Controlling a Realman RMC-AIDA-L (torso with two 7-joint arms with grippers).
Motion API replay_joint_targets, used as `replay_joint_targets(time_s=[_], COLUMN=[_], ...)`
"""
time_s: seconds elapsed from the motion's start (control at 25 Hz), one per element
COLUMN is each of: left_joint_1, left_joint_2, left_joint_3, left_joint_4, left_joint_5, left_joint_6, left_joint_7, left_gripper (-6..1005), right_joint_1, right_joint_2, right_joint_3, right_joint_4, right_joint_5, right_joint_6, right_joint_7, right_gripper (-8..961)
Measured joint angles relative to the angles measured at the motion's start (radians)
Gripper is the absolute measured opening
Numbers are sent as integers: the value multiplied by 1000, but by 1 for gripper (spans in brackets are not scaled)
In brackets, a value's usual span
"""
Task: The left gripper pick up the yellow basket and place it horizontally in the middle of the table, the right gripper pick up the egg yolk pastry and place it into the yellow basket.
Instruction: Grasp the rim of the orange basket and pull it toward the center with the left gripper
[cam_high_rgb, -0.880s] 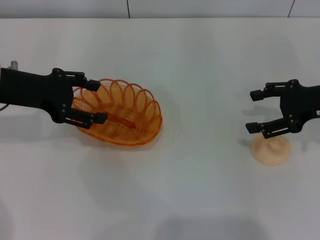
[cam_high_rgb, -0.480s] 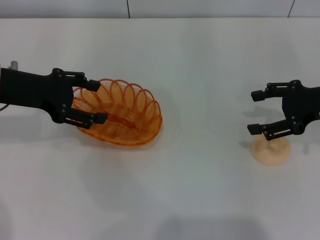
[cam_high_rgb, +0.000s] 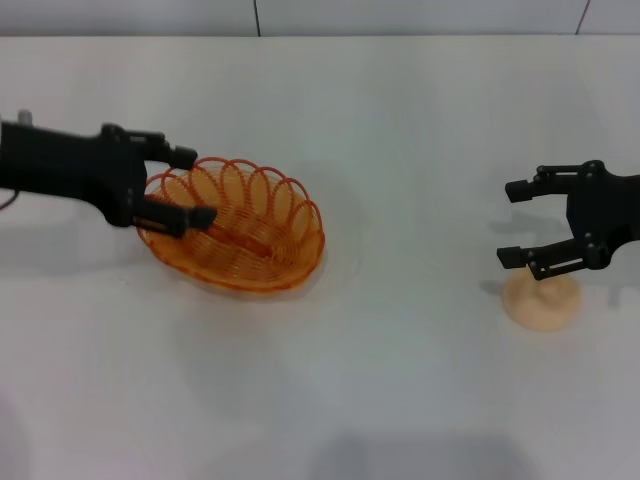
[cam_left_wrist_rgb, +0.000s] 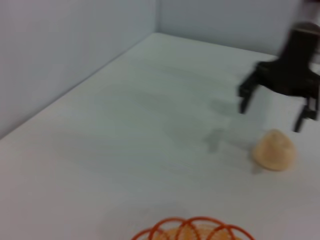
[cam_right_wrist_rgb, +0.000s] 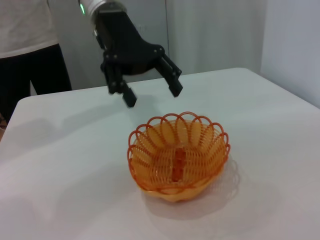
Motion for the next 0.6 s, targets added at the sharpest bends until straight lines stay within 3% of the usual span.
replay_joint_targets(time_s=[0.2,0.32,0.48,0.6], left_joint_1=[7,5,-20,-36], left_joint_2=[-59,-77,-65,-52], left_joint_3=[2,0,0,-2], left_joint_4=[277,376,387,363], left_joint_5=[131,240,366,427], left_joint_6=[62,49,-8,-52], left_joint_7=[-351,-530,-735,-784], left_gripper=[874,874,873,873], right_joint_1=[-36,-51,-64,-71], right_joint_2=[2,10,21,26], right_joint_3=[8,17,24,32], right_joint_4=[-38,-55,-59,-59], right_joint_5=[0,0,0,0], right_joint_6=[-1,-4,-6,-6], right_joint_7=[-10,-29,-53,-70], right_gripper=[874,874,874,874])
